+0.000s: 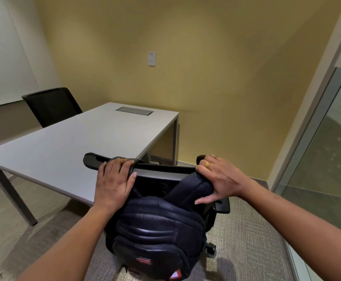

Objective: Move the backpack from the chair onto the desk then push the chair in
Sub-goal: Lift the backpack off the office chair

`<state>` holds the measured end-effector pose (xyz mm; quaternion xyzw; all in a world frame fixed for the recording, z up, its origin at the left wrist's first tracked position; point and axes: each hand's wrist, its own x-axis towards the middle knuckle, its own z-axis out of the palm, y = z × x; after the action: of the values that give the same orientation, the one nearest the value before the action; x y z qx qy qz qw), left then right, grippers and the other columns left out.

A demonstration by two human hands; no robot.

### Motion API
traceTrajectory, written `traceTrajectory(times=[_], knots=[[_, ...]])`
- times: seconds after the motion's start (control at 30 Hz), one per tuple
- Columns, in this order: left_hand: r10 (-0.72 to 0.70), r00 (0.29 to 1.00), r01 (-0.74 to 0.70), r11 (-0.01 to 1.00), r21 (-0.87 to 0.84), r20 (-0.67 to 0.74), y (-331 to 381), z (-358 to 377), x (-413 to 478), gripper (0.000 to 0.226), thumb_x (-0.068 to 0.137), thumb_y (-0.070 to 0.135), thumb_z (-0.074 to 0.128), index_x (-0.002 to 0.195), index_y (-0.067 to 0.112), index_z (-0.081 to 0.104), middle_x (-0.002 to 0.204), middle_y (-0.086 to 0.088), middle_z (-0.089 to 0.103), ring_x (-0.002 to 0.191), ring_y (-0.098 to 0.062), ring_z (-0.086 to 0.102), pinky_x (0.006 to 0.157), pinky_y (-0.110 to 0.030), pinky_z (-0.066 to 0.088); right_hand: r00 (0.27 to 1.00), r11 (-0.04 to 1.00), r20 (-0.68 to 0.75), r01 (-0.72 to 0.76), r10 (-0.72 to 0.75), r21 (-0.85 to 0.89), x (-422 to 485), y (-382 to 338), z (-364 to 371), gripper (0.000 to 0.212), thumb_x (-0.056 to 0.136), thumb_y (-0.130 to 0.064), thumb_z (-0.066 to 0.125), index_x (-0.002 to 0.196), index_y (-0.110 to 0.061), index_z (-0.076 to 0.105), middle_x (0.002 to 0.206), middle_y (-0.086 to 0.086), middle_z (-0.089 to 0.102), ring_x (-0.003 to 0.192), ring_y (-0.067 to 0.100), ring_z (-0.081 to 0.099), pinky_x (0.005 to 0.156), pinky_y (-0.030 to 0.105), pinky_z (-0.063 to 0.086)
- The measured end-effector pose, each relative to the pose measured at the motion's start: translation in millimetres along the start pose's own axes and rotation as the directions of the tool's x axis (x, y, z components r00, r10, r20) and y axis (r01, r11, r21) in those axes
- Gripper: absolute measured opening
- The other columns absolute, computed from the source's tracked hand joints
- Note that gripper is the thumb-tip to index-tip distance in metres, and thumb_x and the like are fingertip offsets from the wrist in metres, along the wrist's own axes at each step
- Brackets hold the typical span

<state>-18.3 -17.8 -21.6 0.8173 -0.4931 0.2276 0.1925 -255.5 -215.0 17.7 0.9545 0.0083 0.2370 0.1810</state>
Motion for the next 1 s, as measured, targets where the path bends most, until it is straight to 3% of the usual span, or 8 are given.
traceTrajectory(times=[0.23, 0.4, 0.53, 0.63, 0.7, 0.8, 0.87, 1.0], knots=[[0.0, 1.0, 0.0, 1.0, 0.021, 0.011, -8.4, -1.3, 4.2, 0.047, 0.089, 0.04, 0.026, 0.113, 0.012, 0.053, 0.109, -0.012, 0.06, 0.105, -0.032, 0.053, 0.094, -0.046, 0.037, 0.997, 0.988, 0.001, -0.078, 0.079, -0.131, -0.2, -14.0, -3.7, 0.078, 0.064, -0.084, 0.044, 0.074, -0.007, 0.052, 0.063, 0.007, 0.055, 0.061, 0.024, 0.047, 0.066, 0.034, 0.035], [-0.005, 1.0, 0.005, 1.0, 0.017, -0.017, -7.2, 2.4, 6.7, 0.048, 0.088, 0.041, 0.025, 0.113, 0.012, 0.054, 0.107, -0.014, 0.059, 0.102, -0.033, 0.052, 0.092, -0.047, 0.036, 0.977, 0.975, 0.0, -0.212, 0.212, -0.063, -8.3, -27.9, -5.6, 0.075, 0.063, -0.082, 0.05, 0.072, -0.008, 0.051, 0.058, 0.006, 0.05, 0.055, 0.022, 0.043, 0.054, 0.032, 0.041], [0.027, 0.999, -0.026, 1.0, 0.008, -0.031, -3.8, 4.5, 3.4, 0.05, 0.088, 0.044, 0.025, 0.116, 0.013, 0.053, 0.108, -0.015, 0.058, 0.105, -0.034, 0.051, 0.093, -0.05, 0.035, 0.965, 0.966, 0.042, -0.256, 0.258, -0.037, -8.8, -30.3, -13.1, 0.077, 0.063, -0.081, 0.051, 0.081, -0.006, 0.053, 0.067, 0.008, 0.054, 0.061, 0.024, 0.046, 0.059, 0.034, 0.043], [0.076, 0.997, -0.077, 0.997, 0.022, 0.03, -4.7, -0.9, 2.4, 0.059, 0.085, 0.056, 0.021, 0.121, 0.019, 0.051, 0.115, -0.012, 0.057, 0.111, -0.032, 0.049, 0.094, -0.052, 0.034, 0.957, 0.958, 0.039, -0.285, 0.286, -0.015, -13.9, -35.1, -17.3, 0.078, 0.063, -0.08, 0.051, 0.086, -0.006, 0.053, 0.073, 0.007, 0.056, 0.065, 0.023, 0.047, 0.063, 0.034, 0.043], [0.19, 0.978, -0.196, 0.978, 0.071, 0.088, -12.1, -9.6, 4.2, 0.071, 0.081, 0.07, 0.014, 0.125, 0.024, 0.047, 0.122, -0.007, 0.055, 0.114, -0.029, 0.048, 0.092, -0.05, 0.036, 0.952, 0.953, 0.042, -0.302, 0.303, -0.016, -16.6, -40.5, -19.4, 0.078, 0.064, -0.08, 0.051, 0.086, -0.005, 0.053, 0.074, 0.007, 0.056, 0.066, 0.023, 0.048, 0.064, 0.034, 0.043], [0.368, 0.897, -0.4, 0.912, 0.095, 0.243, -32.5, -25.9, 14.6, 0.089, 0.068, 0.085, 0.014, 0.135, 0.028, 0.032, 0.142, -0.002, 0.041, 0.122, -0.026, 0.04, 0.091, -0.045, 0.036, 0.946, 0.947, 0.03, -0.322, 0.322, -0.009, -18.7, -49.0, -21.5, 0.076, 0.065, -0.079, 0.052, 0.085, -0.005, 0.053, 0.075, 0.006, 0.056, 0.066, 0.023, 0.048, 0.065, 0.033, 0.042], [0.456, 0.799, -0.508, 0.861, 0.035, 0.392, -45.2, -33.1, 26.6, 0.099, 0.06, 0.088, 0.033, 0.14, 0.03, 0.019, 0.152, 0.004, 0.023, 0.127, -0.024, 0.033, 0.094, -0.043, 0.035, 0.943, 0.944, 0.027, -0.331, 0.331, -0.009, -16.8, -54.3, -24.2, 0.076, 0.065, -0.078, 0.052, 0.085, -0.005, 0.053, 0.076, 0.007, 0.057, 0.067, 0.024, 0.049, 0.065, 0.034, 0.043], [0.563, 0.622, -0.672, 0.741, 0.001, 0.544, -58.5, -47.7, 59.3, 0.098, 0.062, 0.049, 0.076, 0.138, 0.032, 0.017, 0.152, 0.003, 0.02, 0.121, -0.024, 0.035, 0.091, -0.039, 0.039, 0.947, 0.947, 0.039, -0.316, 0.318, -0.054, -5.6, -64.1, -30.1, 0.074, 0.064, -0.076, 0.053, 0.086, -0.005, 0.053, 0.074, 0.007, 0.056, 0.066, 0.023, 0.049, 0.064, 0.034, 0.043]])
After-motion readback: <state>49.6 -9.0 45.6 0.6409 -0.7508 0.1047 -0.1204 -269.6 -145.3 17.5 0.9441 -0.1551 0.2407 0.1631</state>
